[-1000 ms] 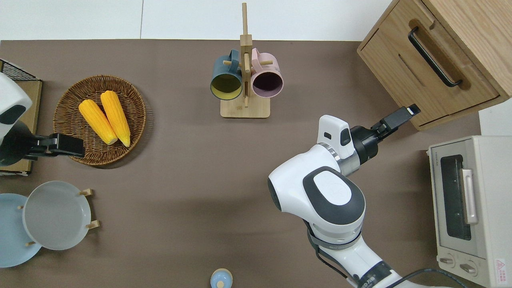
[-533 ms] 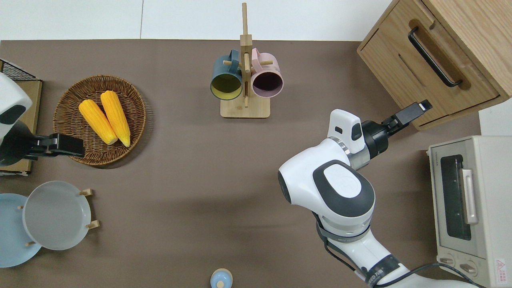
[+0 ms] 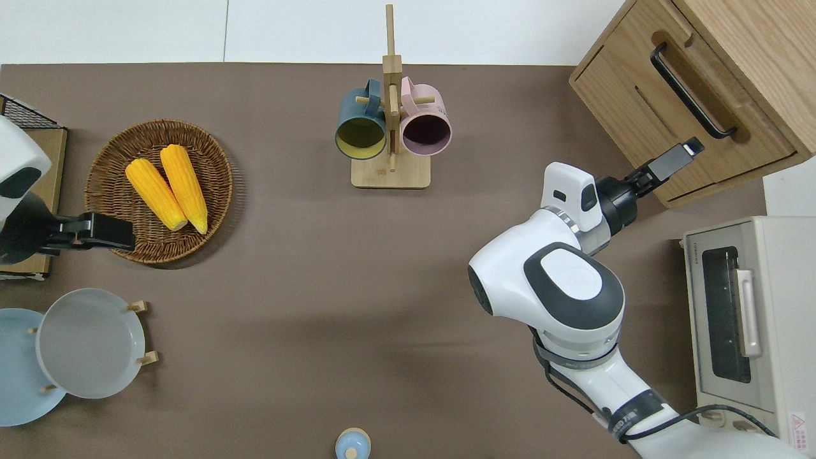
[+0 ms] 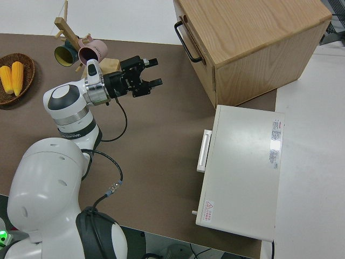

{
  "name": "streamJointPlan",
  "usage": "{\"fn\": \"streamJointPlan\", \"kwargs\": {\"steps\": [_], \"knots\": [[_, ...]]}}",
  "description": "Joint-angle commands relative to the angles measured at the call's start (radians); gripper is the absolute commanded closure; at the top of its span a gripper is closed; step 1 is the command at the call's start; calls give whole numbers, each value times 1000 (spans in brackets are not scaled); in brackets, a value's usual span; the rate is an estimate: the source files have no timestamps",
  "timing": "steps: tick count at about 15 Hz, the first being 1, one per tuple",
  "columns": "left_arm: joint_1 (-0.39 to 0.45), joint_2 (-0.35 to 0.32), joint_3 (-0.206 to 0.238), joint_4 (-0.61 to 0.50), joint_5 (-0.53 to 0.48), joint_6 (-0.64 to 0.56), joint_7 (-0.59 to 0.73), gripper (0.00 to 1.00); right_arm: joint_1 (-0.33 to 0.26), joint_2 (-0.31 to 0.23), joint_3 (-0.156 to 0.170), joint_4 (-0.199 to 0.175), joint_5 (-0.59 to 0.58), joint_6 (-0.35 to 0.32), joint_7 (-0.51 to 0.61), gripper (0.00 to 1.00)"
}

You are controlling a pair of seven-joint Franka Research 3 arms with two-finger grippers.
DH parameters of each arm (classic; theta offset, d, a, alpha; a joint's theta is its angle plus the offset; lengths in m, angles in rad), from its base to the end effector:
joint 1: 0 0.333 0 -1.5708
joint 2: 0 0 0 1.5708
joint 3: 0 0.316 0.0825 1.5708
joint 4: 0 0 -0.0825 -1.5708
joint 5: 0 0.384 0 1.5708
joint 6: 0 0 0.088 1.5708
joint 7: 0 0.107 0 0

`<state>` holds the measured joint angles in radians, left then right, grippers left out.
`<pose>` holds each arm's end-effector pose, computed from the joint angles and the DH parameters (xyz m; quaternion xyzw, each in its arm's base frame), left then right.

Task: Slide drawer open with right arm
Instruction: 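Move the right gripper up to the black drawer handle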

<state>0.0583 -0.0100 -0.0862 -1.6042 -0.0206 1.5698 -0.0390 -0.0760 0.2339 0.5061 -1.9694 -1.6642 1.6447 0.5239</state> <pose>0.5503 -0.0178 0.6142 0.9999 0.0057 -0.0125 0.0095 0.5857 0.1402 0.4169 0.7005 0.2188 0.1548 0.6614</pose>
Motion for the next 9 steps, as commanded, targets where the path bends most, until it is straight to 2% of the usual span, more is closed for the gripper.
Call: {"fn": "streamJointPlan", "kwargs": {"steps": [1,9], "knots": [[-5,-10,5,-5,11,-11,7,2,-45,-7,6,-22,-45,68,47,21],[-5,-10,5,-5,11,-11,7,2,-84,-16,-52,-22,-91,202,47,21]]}}
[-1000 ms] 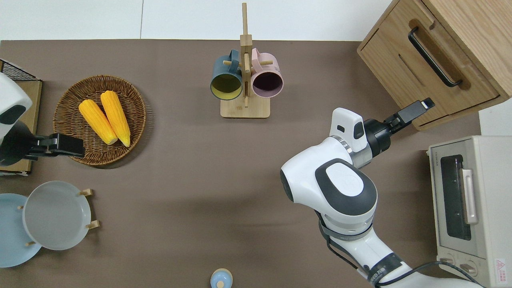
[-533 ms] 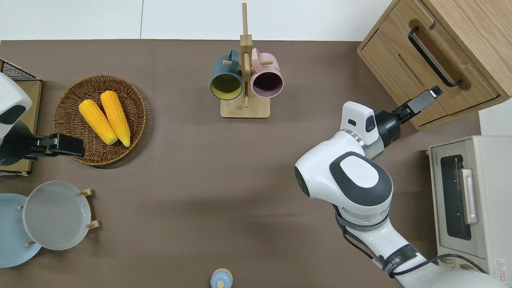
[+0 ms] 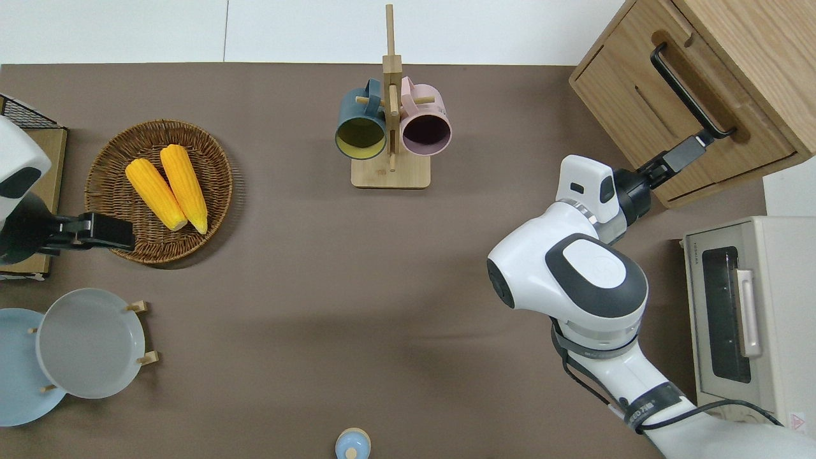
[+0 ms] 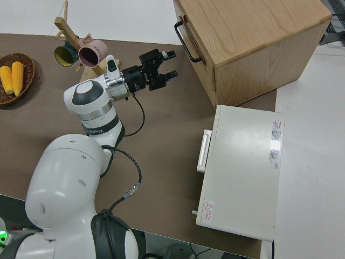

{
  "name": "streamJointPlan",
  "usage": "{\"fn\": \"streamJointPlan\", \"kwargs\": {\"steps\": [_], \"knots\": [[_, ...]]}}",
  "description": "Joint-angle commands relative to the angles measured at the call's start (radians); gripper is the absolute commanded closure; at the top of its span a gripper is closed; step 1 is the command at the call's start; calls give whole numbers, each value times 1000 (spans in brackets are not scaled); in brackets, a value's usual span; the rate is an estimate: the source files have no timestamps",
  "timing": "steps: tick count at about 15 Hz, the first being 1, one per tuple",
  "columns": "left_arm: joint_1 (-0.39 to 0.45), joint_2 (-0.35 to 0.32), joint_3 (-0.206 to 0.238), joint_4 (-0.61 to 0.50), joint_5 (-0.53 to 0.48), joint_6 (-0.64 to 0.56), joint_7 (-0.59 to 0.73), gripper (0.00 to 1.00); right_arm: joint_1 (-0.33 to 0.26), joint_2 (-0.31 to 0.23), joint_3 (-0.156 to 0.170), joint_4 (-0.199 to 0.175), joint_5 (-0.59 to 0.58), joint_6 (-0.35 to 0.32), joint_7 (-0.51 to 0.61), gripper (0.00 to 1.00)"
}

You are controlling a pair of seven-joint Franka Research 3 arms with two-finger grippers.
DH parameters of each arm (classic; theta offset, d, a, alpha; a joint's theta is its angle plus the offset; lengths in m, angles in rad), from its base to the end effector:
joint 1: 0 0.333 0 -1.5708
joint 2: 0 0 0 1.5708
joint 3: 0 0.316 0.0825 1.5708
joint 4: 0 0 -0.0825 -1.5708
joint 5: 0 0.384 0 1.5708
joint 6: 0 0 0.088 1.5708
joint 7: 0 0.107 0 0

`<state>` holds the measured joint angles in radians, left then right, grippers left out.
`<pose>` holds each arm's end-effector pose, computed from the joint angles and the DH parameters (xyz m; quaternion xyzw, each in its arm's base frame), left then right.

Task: Slide drawer open with right arm
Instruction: 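Hook the right gripper onto the black drawer handle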

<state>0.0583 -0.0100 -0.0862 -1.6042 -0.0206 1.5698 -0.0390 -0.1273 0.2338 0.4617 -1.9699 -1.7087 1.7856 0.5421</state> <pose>0.5503 -0.0178 0.6142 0.9999 0.0057 -0.0125 0.0095 0.6030 0.1036 0.4110 0.7084 0.2323 0.1730 0.6436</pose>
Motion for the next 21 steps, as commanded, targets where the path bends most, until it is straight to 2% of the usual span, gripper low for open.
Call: {"fn": "streamJointPlan", "kwargs": {"steps": [1,5,9,11,13,17,18,21], "knots": [[-6,-10,5,-5,11,-13,7,2,-32,-18,-14,-21,-55,70,30,21],[-5,-10,5,-5,11,-11,7,2,-34,-21,-54,-21,-101,132,45,21],[-5,-10,5,-5,11,-11,7,2,-32,-21,-77,-17,-123,172,47,23],[-5,-10,5,-5,11,-11,7,5,-32,-21,-78,-17,-123,172,47,28],[-6,-10,5,-5,11,-13,7,5,-32,-21,-78,-14,-123,172,45,117],[-5,-10,5,-5,11,-11,7,2,-29,-21,-86,-11,-123,173,42,527],[-5,-10,5,-5,11,-13,7,5,-29,-21,-87,-10,-126,173,41,573],[-6,-10,5,-5,11,-13,7,2,-25,-19,-92,-4,-138,179,42,582]]}}
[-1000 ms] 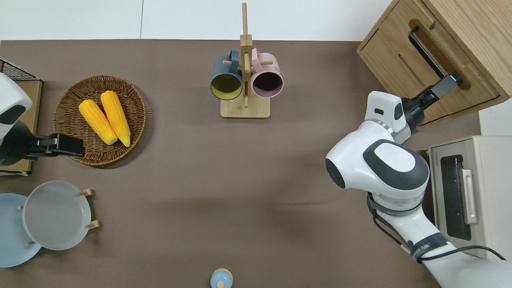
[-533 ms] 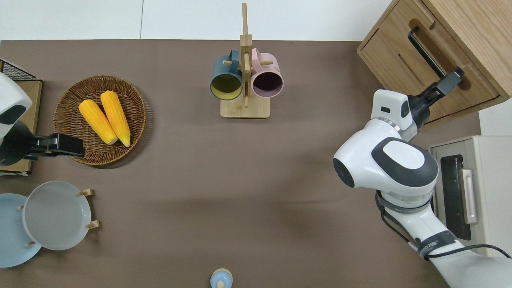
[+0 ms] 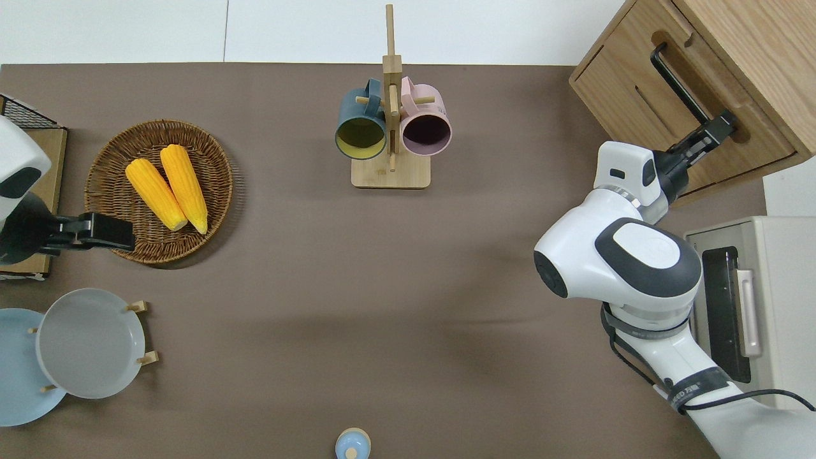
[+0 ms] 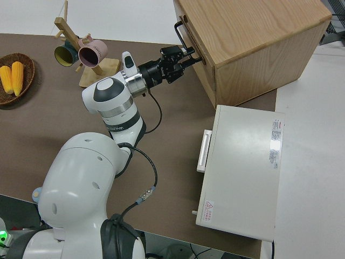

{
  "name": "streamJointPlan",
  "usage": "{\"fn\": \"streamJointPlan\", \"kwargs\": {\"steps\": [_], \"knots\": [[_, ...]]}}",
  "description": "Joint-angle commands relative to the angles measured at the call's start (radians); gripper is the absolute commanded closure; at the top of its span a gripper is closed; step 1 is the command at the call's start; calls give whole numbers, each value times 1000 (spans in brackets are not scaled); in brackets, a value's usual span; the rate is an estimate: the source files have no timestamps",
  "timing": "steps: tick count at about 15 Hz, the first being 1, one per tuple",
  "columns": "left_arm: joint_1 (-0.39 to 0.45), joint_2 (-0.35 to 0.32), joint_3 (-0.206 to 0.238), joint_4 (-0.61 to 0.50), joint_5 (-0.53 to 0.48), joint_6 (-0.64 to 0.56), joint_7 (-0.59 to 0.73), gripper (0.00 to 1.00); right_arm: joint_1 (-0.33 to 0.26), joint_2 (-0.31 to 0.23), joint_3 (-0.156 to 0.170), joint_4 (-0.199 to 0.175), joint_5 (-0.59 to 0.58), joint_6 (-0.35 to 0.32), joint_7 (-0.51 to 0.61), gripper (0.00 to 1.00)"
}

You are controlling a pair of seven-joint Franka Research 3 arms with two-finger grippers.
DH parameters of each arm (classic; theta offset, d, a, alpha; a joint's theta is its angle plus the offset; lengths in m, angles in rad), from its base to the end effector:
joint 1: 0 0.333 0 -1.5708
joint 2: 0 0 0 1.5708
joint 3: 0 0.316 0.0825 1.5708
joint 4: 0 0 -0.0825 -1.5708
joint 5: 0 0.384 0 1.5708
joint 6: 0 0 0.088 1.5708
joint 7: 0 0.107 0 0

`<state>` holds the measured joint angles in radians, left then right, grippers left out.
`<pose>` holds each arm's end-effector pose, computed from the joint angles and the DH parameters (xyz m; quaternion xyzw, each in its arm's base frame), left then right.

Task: Slide drawer open with right arm
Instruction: 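Pull the handle toward the robot with the right gripper, sliding the drawer out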

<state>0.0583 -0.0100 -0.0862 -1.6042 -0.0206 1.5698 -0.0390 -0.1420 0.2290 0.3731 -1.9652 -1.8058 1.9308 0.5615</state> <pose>0.5503 -0.0178 0.6142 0.9999 0.0057 -0.0125 0.0095 0.6188 0.0640 0.4114 0.6958 0.2544 0.1987 0.6416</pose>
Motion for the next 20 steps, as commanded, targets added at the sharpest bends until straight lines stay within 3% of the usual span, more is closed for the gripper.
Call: {"fn": "streamJointPlan", "kwargs": {"steps": [1,9,12,16,20], "knots": [[-5,-10,5,-5,11,-13,7,2,-8,-14,-3,-4,-41,36,23,590],[-5,-10,5,-5,11,-11,7,2,-2,-11,-6,14,-52,65,17,609],[-6,-10,5,-5,11,-11,7,2,-2,-11,-37,17,-84,114,21,751],[-5,-10,5,-5,11,-13,7,2,7,-5,-39,29,-76,115,14,1000],[-6,-10,5,-5,11,-11,7,2,15,-5,-39,32,-69,100,8,1000]]}}
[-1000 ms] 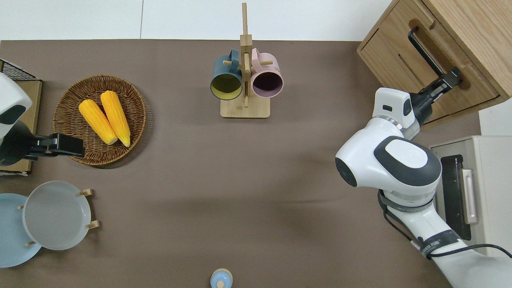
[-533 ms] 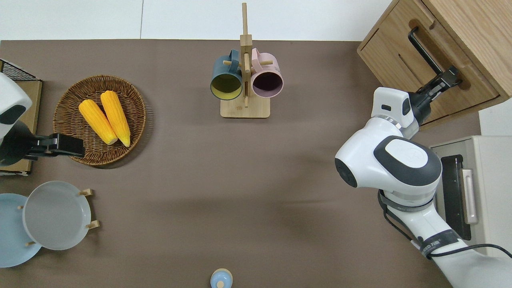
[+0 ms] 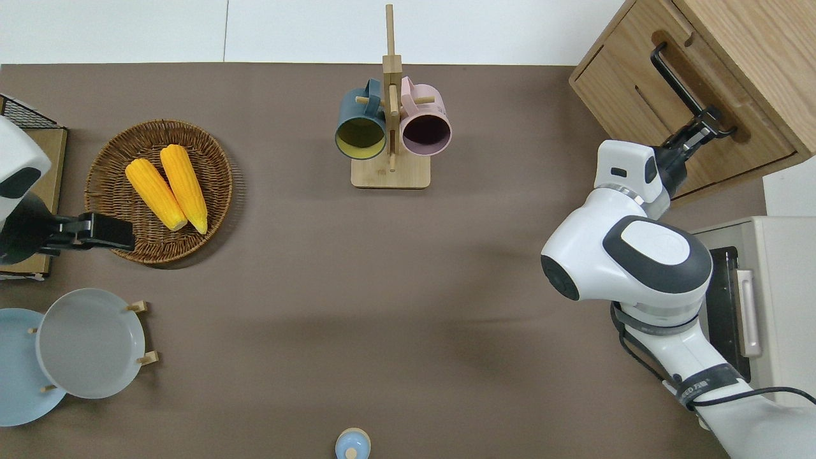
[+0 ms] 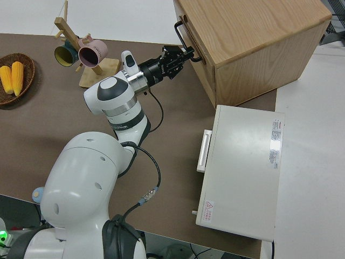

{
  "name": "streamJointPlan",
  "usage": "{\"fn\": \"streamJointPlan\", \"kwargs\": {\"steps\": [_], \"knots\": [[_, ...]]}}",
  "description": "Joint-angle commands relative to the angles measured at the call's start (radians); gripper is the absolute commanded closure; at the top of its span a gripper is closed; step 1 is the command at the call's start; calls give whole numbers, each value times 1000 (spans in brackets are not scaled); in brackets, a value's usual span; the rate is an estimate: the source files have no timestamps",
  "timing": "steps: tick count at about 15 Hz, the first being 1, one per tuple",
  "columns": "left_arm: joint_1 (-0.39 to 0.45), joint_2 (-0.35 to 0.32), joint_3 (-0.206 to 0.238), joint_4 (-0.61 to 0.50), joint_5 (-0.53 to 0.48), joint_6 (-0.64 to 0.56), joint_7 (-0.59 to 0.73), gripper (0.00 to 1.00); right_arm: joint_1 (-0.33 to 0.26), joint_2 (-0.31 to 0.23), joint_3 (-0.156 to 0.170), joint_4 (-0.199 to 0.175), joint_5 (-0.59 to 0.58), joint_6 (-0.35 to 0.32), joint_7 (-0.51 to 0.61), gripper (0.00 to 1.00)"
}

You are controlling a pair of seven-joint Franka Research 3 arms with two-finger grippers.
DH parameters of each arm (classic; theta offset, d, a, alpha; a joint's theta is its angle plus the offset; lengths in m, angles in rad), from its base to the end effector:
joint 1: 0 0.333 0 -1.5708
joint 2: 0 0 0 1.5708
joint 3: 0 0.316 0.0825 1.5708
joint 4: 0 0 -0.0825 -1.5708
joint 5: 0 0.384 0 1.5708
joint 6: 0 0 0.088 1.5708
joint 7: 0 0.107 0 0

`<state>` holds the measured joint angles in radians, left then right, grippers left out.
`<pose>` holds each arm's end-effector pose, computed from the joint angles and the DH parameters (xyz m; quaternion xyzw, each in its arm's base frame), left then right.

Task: Slide drawer open with right arm
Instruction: 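Pull the handle toward the robot with the right gripper, sliding the drawer out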

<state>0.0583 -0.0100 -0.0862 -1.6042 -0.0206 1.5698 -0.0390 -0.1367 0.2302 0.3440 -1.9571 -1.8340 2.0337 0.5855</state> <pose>0.5503 -0.0178 0.6142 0.9999 0.0057 -0.0125 0.0095 0.6238 0.0639 0.4097 0.6986 0.2757 0.2271 0.6200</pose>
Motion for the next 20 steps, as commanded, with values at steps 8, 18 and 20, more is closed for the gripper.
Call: {"fn": "streamJointPlan", "kwargs": {"steps": [8,18,20], "knots": [[-5,-10,5,-5,11,-11,7,2,43,-8,4,26,1,-62,-44,1000],[-5,-10,5,-5,11,-11,7,5,89,-17,73,23,84,-158,-81,1000],[-5,-10,5,-5,11,-13,7,2,91,-18,96,23,100,-188,-96,1000]]}}
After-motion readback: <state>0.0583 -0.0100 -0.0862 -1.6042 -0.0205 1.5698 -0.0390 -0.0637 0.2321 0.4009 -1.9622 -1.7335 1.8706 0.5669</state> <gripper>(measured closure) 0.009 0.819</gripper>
